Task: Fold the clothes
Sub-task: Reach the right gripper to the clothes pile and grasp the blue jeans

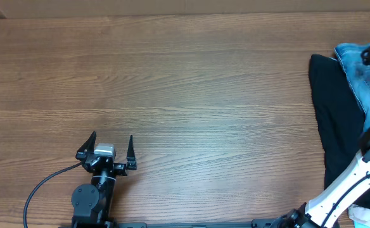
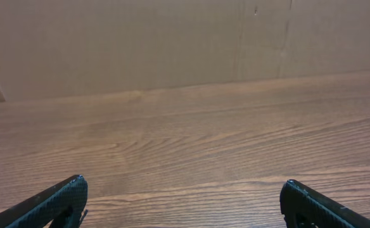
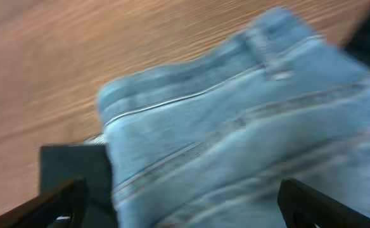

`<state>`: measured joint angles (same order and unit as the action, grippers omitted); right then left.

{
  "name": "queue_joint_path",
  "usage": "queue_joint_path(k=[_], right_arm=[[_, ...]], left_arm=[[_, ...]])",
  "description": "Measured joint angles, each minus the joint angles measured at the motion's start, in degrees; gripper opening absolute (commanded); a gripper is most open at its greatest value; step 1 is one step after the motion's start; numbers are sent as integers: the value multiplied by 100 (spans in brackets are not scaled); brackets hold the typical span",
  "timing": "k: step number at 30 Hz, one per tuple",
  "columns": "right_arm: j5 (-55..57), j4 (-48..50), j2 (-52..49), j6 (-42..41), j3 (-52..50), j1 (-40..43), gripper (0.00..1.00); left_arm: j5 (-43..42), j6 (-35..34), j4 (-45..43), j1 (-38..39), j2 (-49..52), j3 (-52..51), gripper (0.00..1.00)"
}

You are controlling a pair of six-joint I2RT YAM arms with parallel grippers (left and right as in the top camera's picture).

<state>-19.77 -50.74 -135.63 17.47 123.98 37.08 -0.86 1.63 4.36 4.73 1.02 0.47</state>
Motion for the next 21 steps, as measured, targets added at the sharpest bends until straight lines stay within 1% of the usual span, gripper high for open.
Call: queue_joint_path(k=[3,7,9,10,13,14,15,19,21], right_arm=[[133,-170,0,286,0,-446,100],[693,-155,0,623,0,-1023,99],[890,-61,-11,697,-2,-1051,97],[1005,13,-33,719,-2,-1051,95],[1241,59,-278,811,-2,-1051,94],[1276,66,-402,831,-2,-1049,90],[1305,66,-525,837,-2,-1051,84],[1626,184,-684,907,-2,-1056,51],[1711,225,-684,898,-2,-1054,39]], left_arm=[[0,0,0,0,0,0,100],[0,0,0,0,0,0,100],[0,0,0,0,0,0,100],[0,0,0,0,0,0,100],[0,0,0,0,0,0,100],[0,0,0,0,0,0,100],[0,0,0,0,0,0,100],[0,0,0,0,0,0,100],[0,0,0,0,0,0,100]])
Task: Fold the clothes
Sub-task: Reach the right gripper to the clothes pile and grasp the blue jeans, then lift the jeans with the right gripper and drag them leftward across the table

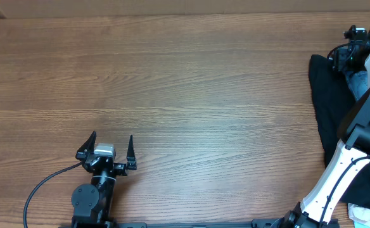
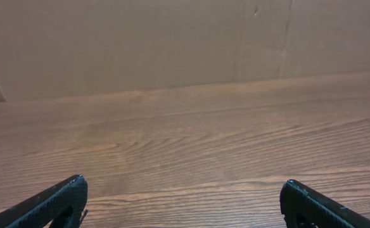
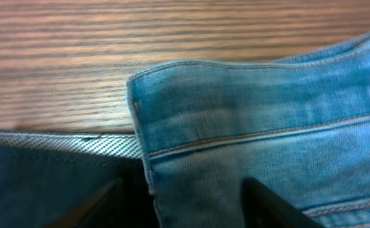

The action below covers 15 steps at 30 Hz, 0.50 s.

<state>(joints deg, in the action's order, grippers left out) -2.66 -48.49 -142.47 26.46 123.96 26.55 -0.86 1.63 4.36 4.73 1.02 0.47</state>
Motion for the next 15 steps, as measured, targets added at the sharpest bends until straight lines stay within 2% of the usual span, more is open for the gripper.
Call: queue_joint_path(k=[1,2,3,8,12,15], right_arm=[[48,35,0,-26,0,4,21],[72,44,0,-44,0,9,9],[103,50,0,-74,0,9,4],[116,28,0,-129,20,9,4],[149,-173,63,-542,278,11,4],[175,-568,841,-699,474,20,4]], left_arm=[[0,0,0,0,0,0,100],[0,0,0,0,0,0,100],[0,0,0,0,0,0,100],[0,0,0,0,0,0,100],[0,0,0,0,0,0,100],[-2,0,0,0,0,0,100]])
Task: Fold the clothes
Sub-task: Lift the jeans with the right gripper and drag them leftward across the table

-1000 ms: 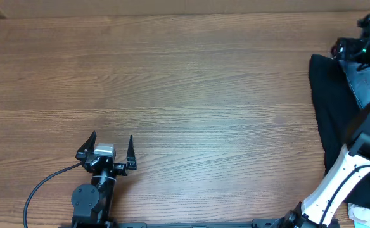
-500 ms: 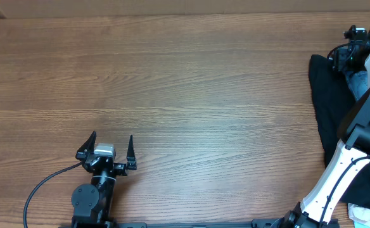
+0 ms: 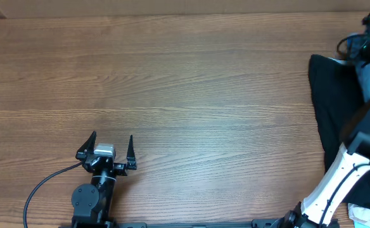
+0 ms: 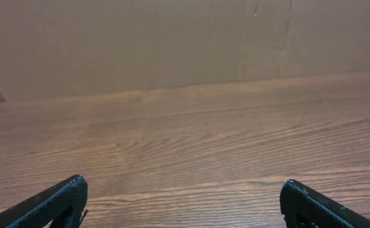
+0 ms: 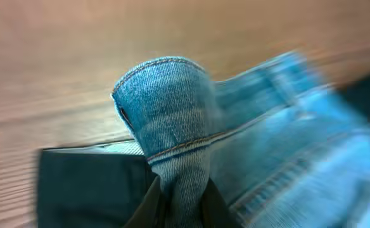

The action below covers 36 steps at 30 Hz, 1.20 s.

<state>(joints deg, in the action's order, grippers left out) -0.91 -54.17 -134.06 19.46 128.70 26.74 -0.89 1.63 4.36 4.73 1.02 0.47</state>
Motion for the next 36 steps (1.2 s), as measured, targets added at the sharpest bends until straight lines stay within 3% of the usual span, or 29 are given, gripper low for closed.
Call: queue_joint_path(k=[6,9,12,18,22,27,34,35,36], right_arm=[[28,-540,2083,-83,146,-376,4],[37,-529,2767,-229,149,-1281,4],[-42,-131,3106,-616,210,-2686,4],[-452,1429,2229,-1714,289,-5036,4],[-798,2376,520,-2015,291,-6227,4],[-835,3171,-149,-2092,273,-7169,4],[-927,3956,-146,-2103,275,-7525,4],[-922,3963,-146,-2103,275,-7545,17],[-920,4004,-149,-2100,275,-7593,44]], left_arm=[[2,0,-2,0,0,0,100],[2,0,0,0,0,0,100],[2,0,0,0,0,0,100],[2,0,0,0,0,0,100],[2,0,0,0,0,0,100],[2,0,0,0,0,0,100],[2,0,0,0,0,0,100],[2,0,0,0,0,0,100],[2,0,0,0,0,0,100]])
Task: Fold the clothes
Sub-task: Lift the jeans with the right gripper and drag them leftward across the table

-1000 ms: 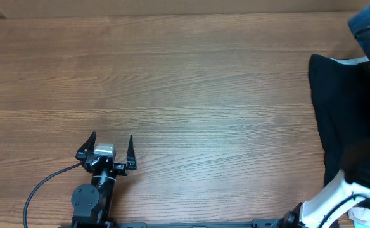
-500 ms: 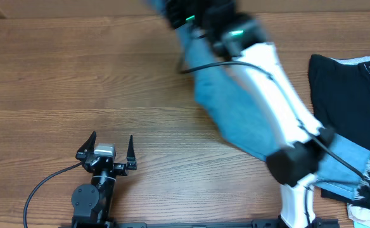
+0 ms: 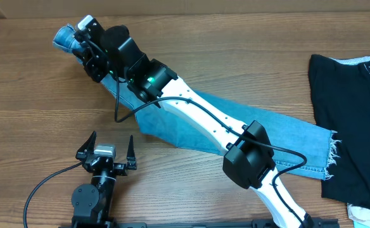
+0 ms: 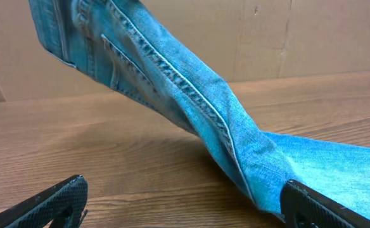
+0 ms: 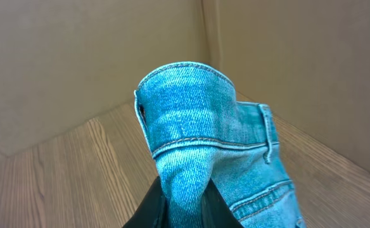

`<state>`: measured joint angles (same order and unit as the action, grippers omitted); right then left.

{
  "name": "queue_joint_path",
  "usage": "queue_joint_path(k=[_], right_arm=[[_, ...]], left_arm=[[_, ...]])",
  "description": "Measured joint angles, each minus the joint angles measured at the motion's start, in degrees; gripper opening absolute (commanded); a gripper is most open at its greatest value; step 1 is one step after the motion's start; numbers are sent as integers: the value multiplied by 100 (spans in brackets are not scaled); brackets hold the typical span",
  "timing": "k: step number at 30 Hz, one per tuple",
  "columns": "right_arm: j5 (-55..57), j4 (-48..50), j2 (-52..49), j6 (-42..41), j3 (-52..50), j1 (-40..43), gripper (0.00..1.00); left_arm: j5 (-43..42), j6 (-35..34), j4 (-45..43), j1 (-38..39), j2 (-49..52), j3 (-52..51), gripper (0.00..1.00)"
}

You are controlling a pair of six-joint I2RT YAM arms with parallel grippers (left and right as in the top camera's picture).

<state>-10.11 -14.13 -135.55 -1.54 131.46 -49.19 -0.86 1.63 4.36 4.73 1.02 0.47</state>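
Light blue jeans [image 3: 236, 123] lie stretched diagonally across the table, from the back left down to frayed hems at the right. My right gripper [image 3: 77, 37] is at the back left, shut on a bunched fold of the waistband [image 5: 185, 120], which it holds off the table; in the right wrist view the gripper [image 5: 184, 206] pinches the denim from both sides. In the left wrist view the jeans [image 4: 172, 82] hang down from the upper left. My left gripper [image 3: 112, 147] rests open near the front edge, just short of the denim, with nothing between its fingertips [image 4: 68, 193].
A black garment [image 3: 346, 107] lies spread at the right edge, with a white item [image 3: 365, 218] at the front right corner. My right arm [image 3: 197, 117] spans the table over the jeans. A cardboard wall [image 5: 77, 57] backs the table.
My right gripper, holding the waistband at the far right over the pile, is now at the back left. The jeans have come off the pile and stretch across the table. The left gripper has not moved.
My right gripper was open above the jeans on the pile at the right. Then its jaws stood low on either side of the waistband edge. Then it was shut on the waistband, lifted. Now the jeans lie drawn across to the back left.
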Motion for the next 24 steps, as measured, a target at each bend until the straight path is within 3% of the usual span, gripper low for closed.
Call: queue_joint_path(k=[1,2,4,5,9,10,12,14,16,20,24], right_arm=[[9,42,0,-33,0,-39,53],[-17,140,2,-11,0,-105,73],[-243,350,4,-17,11,-221,89],[-420,415,4,-4,11,-254,92],[-732,-188,72,2,31,-210,95],[-763,-651,144,-4,39,-140,100],[-636,-2083,520,-50,42,179,100],[-520,-3534,1071,-114,61,754,100],[-461,-4363,1567,-133,72,1357,100],[-374,-5554,2441,-160,109,2647,100],[-378,-7031,2522,-466,122,3578,100]], left_arm=[[0,0,0,0,0,0,100],[0,0,0,0,0,0,100],[0,0,0,0,0,0,100],[0,0,0,0,0,0,100],[0,0,-2,0,0,0,100],[0,0,-2,0,0,0,100],[0,0,-4,0,0,0,100],[0,0,2,0,0,0,100],[0,0,0,0,0,0,100],[-2,0,0,0,0,0,100],[-2,0,0,0,0,0,100]])
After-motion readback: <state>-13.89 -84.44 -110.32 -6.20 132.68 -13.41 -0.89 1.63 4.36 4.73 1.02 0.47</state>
